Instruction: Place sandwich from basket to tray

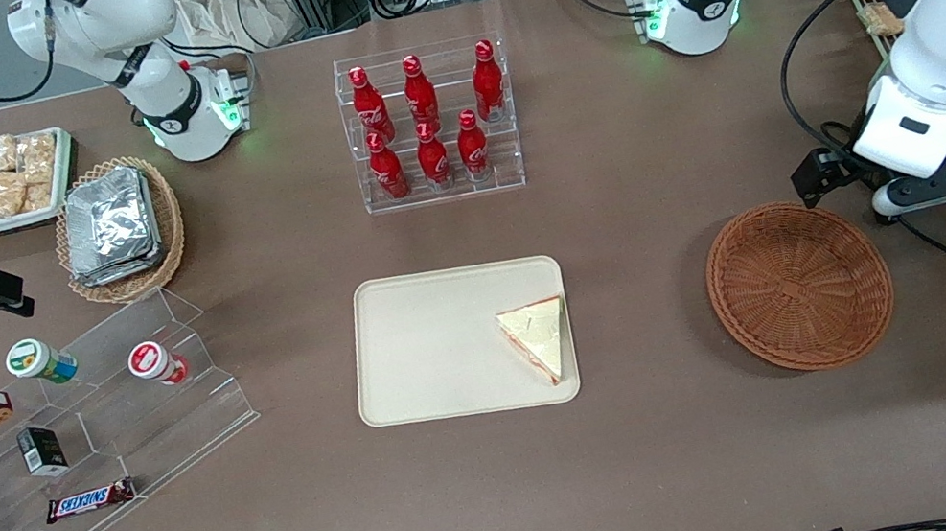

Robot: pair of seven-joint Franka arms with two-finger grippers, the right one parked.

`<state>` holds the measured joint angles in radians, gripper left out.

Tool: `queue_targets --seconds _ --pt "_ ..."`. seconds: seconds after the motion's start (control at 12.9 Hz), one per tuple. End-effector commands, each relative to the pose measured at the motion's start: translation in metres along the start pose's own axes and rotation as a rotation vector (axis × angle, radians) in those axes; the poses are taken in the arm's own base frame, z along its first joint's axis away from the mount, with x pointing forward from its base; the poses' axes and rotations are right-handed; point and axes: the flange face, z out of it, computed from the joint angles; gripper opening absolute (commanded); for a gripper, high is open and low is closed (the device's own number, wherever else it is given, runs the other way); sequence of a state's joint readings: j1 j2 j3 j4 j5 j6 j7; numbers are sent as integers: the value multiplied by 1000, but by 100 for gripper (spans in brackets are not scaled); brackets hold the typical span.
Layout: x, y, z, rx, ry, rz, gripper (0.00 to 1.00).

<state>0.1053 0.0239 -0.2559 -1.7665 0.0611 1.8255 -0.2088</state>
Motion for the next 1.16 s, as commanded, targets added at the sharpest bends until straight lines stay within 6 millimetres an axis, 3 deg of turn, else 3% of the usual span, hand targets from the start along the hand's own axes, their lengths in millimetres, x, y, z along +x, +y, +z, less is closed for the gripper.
queue_targets --seconds 0.0,0.78,1.09 --pt "-5 -3 -9 -10 -20 5 100" --pt "-7 10 -9 -11 -24 25 100" --pt "-11 25 -9 -21 -28 40 100"
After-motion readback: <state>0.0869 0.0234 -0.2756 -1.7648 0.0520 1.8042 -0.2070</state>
